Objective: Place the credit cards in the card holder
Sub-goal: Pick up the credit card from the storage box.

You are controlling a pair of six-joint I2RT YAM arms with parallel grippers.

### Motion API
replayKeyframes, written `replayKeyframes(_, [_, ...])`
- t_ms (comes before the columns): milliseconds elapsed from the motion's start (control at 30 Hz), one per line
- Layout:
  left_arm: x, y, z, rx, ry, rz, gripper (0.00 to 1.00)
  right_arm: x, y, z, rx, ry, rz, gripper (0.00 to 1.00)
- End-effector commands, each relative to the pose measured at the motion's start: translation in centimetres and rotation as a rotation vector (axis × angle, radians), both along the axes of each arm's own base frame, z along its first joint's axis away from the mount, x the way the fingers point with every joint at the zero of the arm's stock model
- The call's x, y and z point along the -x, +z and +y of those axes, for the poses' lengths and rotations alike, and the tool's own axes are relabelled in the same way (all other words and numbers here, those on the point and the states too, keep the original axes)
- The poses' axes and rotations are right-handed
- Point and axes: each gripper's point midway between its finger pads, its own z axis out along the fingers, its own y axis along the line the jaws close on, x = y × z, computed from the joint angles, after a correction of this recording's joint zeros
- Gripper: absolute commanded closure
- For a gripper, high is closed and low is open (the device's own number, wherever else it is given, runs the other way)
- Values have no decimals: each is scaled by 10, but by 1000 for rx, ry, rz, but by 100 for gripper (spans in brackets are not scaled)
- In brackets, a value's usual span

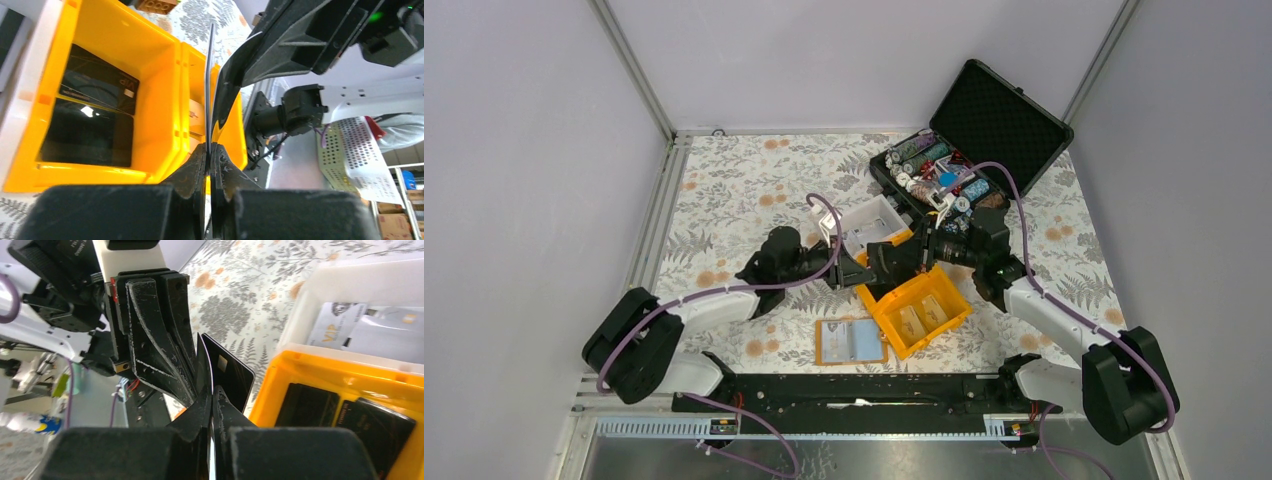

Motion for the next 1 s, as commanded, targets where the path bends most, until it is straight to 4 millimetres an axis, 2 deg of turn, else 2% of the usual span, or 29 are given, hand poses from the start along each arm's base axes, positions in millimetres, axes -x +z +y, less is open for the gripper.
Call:
replayKeyframes(0, [-37, 15, -10, -8, 77, -141, 100, -21, 8, -3, 16, -92, -143, 100])
replayKeyframes(167, [-56, 1, -16, -71, 100, -173, 98, -31, 0, -3, 41, -106, -173, 100])
replayKeyframes(333, [-69, -26, -16, -158, 114, -170, 80, -36, -19, -13, 97, -165, -181, 100])
replayKeyframes(500, [-76, -37, -14, -203, 132, -172, 51, -33, -29, -28, 139, -241, -179, 100])
replayKeyframes(567, [-78, -35, -13, -211, 140, -184, 48, -31, -29, -33, 144, -265, -186, 100])
replayKeyframes(700, [-81, -28, -7, -236, 169, -211, 32, -31, -23, -39, 163, -294, -196, 100])
replayKeyframes(800, [-79, -14, -1, -229, 190, -245, 20, -32, -14, -44, 161, -329, -201, 100])
replayKeyframes(967, [-68, 18, 7, -174, 203, -290, 11, -20, 1, -38, 117, -280, -179, 100])
